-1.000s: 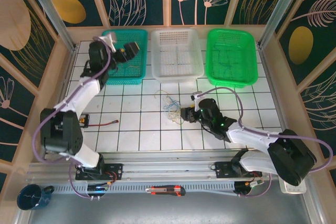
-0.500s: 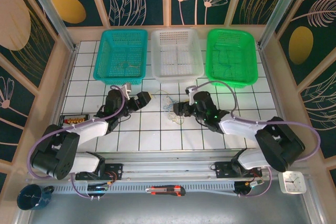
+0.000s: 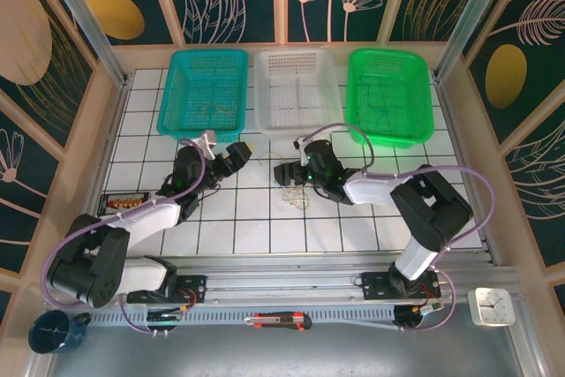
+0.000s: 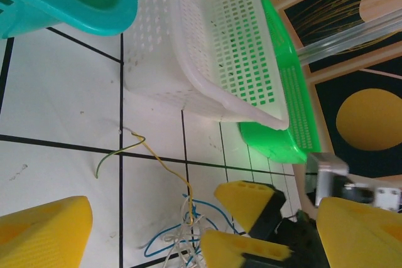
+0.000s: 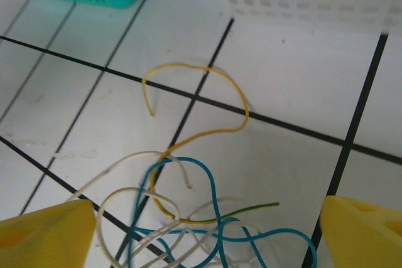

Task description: Untangle the cables

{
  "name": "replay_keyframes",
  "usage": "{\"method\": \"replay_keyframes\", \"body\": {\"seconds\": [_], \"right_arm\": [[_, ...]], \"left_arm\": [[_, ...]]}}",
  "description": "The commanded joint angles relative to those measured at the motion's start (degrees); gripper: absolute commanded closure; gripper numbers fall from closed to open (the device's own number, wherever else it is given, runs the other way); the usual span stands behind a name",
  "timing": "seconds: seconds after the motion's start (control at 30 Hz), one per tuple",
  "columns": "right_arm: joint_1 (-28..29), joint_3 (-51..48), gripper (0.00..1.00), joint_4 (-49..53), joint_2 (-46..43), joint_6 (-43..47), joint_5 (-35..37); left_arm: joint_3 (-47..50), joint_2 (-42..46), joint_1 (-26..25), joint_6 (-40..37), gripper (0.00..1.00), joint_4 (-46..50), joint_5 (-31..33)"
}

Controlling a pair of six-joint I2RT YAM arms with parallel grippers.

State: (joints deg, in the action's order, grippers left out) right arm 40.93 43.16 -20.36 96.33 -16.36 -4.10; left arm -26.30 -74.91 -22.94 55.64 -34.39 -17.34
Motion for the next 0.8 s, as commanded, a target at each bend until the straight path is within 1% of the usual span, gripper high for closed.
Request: {"method": "replay_keyframes", "body": {"seconds": [0.0,0.13,0.3,0.4,0.6,0.77], "right_arm": [[0.2,1.1,0.15,-0.5,2.4,1.0,0.6],[0.2,-0.6,0.27,-0.9,2.7,1.5,-0.4],[0.7,-4.2,0.51,-0.9,0.5,3.2,-1.9],[0.8,-5.7,0.60,0.3,-0.9,5.0,-2.5],[1.1,-7.3,0.59,2.4,-4.5,6.7,-2.0],[1.1,-7.1,0.57,2.3,-5.0,6.8,-2.0]], "left_arm": [[-2.3,-1.0,-0.2,-0.8,0.08,-0.7,-0.7],[-4.2,-2.5,-0.4,-5.4,0.08,3.5,-1.9],[-5.9,-5.4,-1.2,-10.4,0.10,7.4,-2.4],[-7.3,-7.3,-2.2,-13.2,0.12,9.8,-2.0],[-12.2,-11.5,-5.2,-21.0,0.16,16.7,0.7],[-17.1,-15.7,-7.8,-27.5,0.18,22.0,5.8]]}}
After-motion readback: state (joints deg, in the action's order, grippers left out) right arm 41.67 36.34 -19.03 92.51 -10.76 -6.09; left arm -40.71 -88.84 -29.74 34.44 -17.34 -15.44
